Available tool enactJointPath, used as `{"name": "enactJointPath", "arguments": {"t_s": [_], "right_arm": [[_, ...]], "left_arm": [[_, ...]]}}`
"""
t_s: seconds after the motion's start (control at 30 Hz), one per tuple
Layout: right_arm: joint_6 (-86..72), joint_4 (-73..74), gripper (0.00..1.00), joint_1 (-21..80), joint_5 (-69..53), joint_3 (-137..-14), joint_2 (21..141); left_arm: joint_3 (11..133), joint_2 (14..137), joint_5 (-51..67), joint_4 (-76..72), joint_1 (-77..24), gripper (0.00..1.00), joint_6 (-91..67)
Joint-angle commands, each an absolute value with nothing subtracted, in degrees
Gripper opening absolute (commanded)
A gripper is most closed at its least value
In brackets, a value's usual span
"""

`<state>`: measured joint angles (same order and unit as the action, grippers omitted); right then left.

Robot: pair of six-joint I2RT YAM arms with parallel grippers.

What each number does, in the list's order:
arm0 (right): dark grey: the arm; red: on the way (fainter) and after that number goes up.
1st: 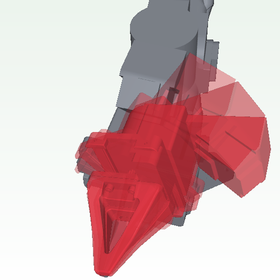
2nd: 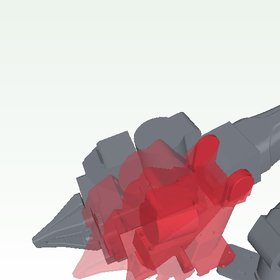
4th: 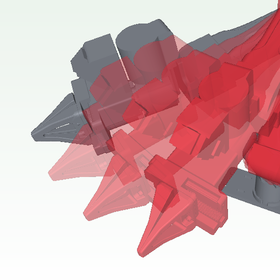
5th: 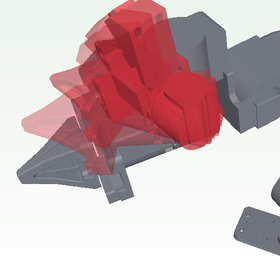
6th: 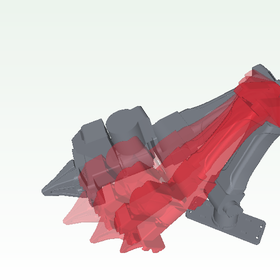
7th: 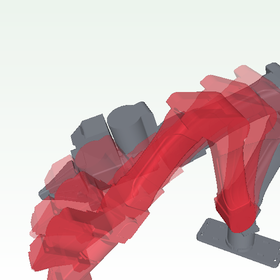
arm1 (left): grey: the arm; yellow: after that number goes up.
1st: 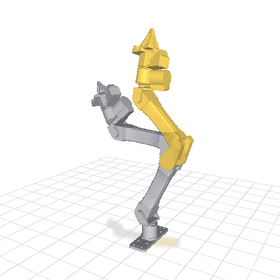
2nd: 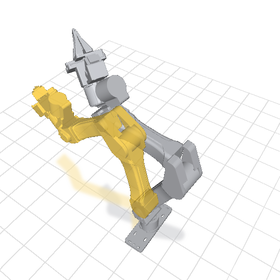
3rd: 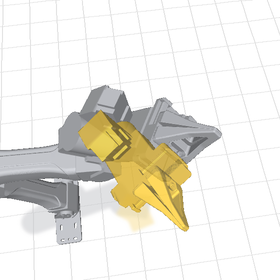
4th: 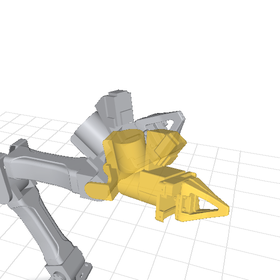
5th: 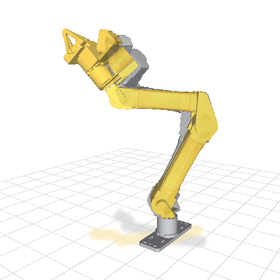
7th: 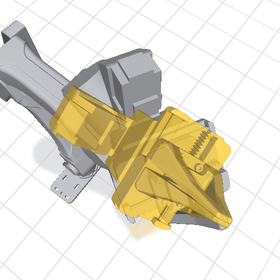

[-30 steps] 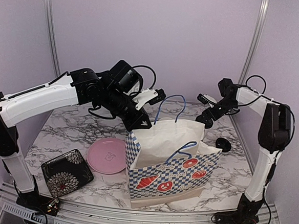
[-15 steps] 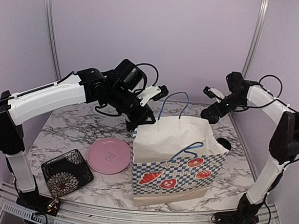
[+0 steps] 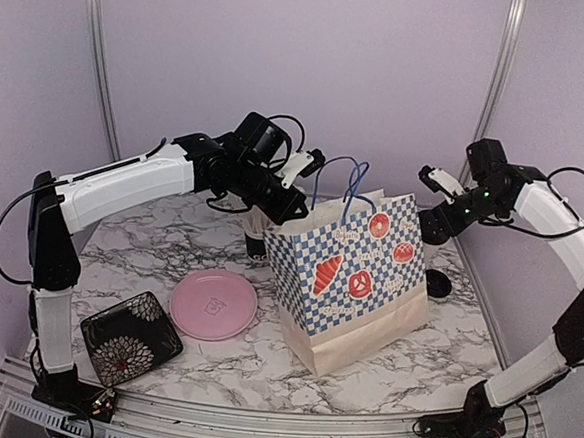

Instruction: Pack the takeout coffee

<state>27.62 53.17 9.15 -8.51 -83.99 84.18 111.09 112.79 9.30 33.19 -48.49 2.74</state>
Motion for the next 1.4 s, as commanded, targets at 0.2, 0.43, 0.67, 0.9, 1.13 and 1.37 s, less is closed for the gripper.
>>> {"name": "enactJointPath", "arguments": {"t_s": [0.2, 0.43, 0.67, 0.9, 1.13, 1.37], "right_arm": [[29.06, 53.44, 0.71, 8.55, 1.99, -74.98, 74.53], [32.56, 54.01, 0.71, 7.02, 4.47, -68.43, 70.95], [38.54, 56.90, 0.70, 6.05, 1.19, -61.64, 65.99], [46.31, 62.21, 0.70, 9.33, -14.01, -58.18, 61.18], [47.72, 62.09, 0.70, 11.43, -10.84, -53.70, 59.24], [49.31, 65.60, 0.70, 11.31, -6.85, -54.40, 53.89]], "left_arm": [[117.70, 115.83, 12.94, 29.89, -48.25, 0.00, 3.04], [119.74, 116.48, 13.62, 32.37, -47.79, 0.00, 4.53], [121.44, 117.28, 13.99, 35.81, -46.87, 0.00, 6.36], [124.59, 118.73, 14.43, 35.98, -46.23, 0.18, 5.80], [124.92, 118.04, 14.89, 36.20, -46.25, 0.19, 5.45], [124.69, 117.55, 15.03, 36.13, -46.29, 0.05, 5.57]]}}
